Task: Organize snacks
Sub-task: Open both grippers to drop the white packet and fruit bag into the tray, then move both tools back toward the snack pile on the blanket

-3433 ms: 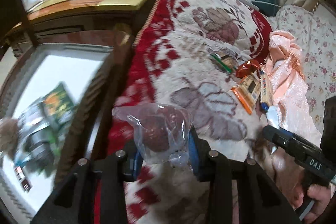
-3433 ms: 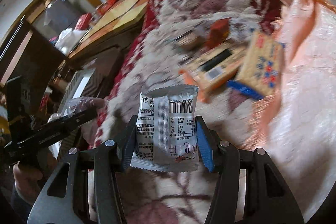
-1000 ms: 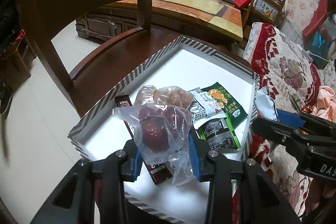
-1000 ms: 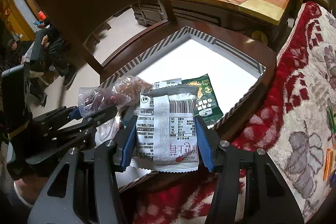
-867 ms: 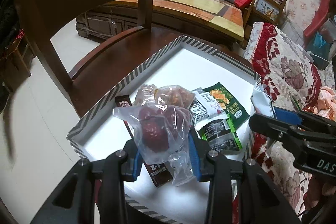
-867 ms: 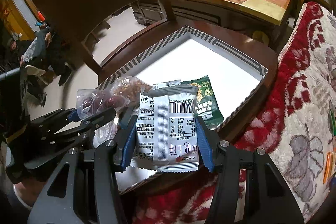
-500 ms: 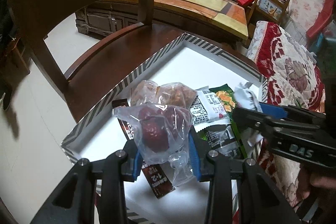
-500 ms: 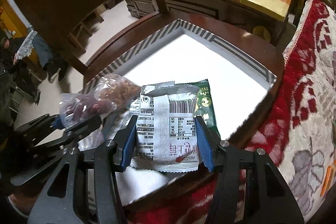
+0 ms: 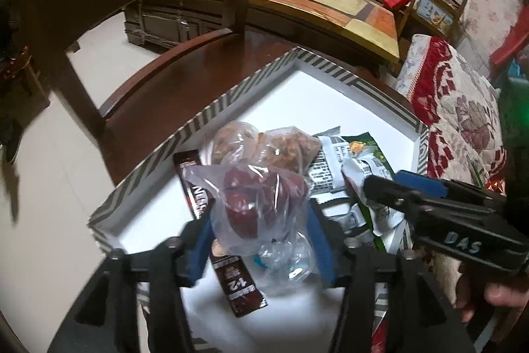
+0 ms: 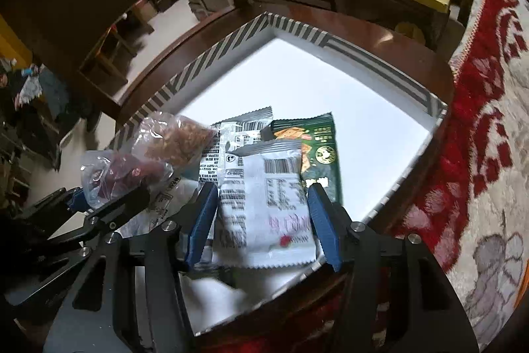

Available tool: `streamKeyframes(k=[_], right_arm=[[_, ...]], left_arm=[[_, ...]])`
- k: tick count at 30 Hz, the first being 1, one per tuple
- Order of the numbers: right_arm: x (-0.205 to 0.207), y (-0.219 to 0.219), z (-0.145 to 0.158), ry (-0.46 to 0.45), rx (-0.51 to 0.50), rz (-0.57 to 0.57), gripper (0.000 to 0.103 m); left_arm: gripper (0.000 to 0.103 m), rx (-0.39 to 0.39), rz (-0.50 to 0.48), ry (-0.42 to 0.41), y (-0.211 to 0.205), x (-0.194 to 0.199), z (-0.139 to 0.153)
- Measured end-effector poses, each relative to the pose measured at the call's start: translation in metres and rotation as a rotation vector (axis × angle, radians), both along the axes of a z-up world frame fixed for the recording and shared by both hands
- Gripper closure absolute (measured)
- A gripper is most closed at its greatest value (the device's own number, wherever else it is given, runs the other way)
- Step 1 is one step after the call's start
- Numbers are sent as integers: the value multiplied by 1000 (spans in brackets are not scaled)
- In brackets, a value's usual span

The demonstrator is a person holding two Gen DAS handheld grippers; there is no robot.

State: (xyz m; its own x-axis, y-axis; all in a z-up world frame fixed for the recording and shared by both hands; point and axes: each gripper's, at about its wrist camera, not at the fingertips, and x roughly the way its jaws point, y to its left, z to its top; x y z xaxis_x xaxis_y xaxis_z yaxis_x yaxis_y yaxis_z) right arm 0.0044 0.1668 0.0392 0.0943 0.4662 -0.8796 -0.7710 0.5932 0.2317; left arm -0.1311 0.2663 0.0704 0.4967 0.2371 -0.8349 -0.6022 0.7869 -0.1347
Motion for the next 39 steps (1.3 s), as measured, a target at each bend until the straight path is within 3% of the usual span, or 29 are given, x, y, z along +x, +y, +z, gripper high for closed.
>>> streamKeyframes(k=[4, 7, 26, 39], right_arm=[[-3, -10, 11, 5, 37, -13, 45], [-8, -24, 21, 2, 63, -26, 45], [-18, -157, 69, -56, 172, -198, 45], [8, -262, 69, -79, 167, -374, 45]], left_arm=[[27, 23, 15, -21, -3, -9, 10], [23, 49, 11, -32, -9, -13, 18], [18, 88, -173, -82, -103, 21, 50], [18, 70, -306, -69, -169, 61, 48]])
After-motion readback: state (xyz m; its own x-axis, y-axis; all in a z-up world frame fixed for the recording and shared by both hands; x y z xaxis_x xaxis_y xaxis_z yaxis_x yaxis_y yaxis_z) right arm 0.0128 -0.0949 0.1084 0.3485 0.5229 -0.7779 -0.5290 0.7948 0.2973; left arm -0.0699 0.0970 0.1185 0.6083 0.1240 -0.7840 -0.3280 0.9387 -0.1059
